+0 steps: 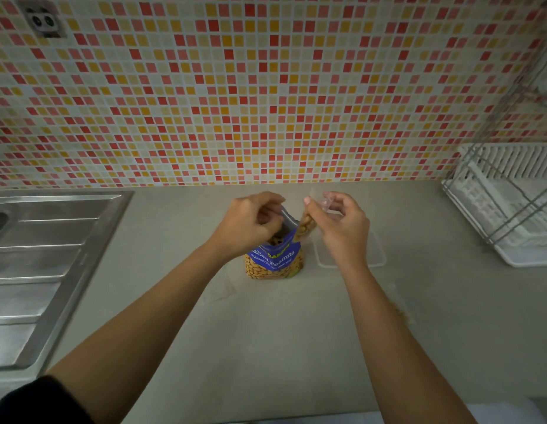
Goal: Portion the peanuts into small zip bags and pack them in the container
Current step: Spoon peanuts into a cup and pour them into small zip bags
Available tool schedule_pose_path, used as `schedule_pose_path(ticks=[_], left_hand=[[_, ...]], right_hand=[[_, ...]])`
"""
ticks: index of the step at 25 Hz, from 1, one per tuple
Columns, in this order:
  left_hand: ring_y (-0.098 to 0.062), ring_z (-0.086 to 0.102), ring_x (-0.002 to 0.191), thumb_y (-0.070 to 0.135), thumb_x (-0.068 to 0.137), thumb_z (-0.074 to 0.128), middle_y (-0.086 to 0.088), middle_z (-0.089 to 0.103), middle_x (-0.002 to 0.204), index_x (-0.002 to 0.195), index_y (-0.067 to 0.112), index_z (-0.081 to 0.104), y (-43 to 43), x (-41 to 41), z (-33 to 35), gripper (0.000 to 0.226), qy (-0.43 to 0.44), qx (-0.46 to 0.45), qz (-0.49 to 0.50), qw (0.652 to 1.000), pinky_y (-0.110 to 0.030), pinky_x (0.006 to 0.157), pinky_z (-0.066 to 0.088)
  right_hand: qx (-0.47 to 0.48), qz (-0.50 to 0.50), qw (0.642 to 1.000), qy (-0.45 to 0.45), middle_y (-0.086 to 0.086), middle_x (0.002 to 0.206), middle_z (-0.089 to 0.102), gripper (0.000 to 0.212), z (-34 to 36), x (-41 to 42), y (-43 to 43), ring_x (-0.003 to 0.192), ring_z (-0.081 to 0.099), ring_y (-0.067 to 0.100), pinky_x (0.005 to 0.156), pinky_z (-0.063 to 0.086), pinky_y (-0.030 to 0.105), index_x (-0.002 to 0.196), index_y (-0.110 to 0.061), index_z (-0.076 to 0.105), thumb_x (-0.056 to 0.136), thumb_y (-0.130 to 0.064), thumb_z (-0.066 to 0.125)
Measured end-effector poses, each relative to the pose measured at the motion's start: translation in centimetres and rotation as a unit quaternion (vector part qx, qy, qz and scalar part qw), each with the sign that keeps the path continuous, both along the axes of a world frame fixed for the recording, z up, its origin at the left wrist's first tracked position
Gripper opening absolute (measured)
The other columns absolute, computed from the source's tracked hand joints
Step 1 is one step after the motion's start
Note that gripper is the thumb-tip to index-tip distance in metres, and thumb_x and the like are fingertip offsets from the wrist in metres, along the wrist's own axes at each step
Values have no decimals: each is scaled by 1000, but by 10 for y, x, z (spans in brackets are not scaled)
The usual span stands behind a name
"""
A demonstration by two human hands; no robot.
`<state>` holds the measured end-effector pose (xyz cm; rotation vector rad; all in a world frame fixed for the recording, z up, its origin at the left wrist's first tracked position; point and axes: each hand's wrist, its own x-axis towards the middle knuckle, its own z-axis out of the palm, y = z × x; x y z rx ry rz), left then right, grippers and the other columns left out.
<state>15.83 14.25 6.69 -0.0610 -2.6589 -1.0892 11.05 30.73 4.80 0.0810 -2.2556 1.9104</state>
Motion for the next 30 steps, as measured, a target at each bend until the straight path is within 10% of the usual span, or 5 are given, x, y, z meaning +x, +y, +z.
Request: schedule_pose_path(ticks=[12,21,30], left_hand=[[-9,66,75,22,87,63,1,69,80,84,21,67,16,-8,-7,5,-94,214,-12,972,-17,69,52],[-17,67,84,27,93,55,-8,73,94,114,9,66,77,-6,-17,30,25,83,36,996,-20,79,48],[-37,61,111,34,90,37,-21,63,122,121,0,59,107,32,-182,51,-127,-164,-46,977,-44,87,52]], right_hand=[[-72,199,972,-104,-6,96,67,9,10,-21,2,93,64,10,84,53,32,96,-26,62,88,-30,61],[-110,100,985,-82,-2,82,69,12,-7,-18,53,72,66,12,64,56,32,86,-21,65,93,-22,55],[241,30,955,-173,8,84,69,15,-139,5,151,68,59,8,58,38,0,91,-6,69,88,-17,60]])
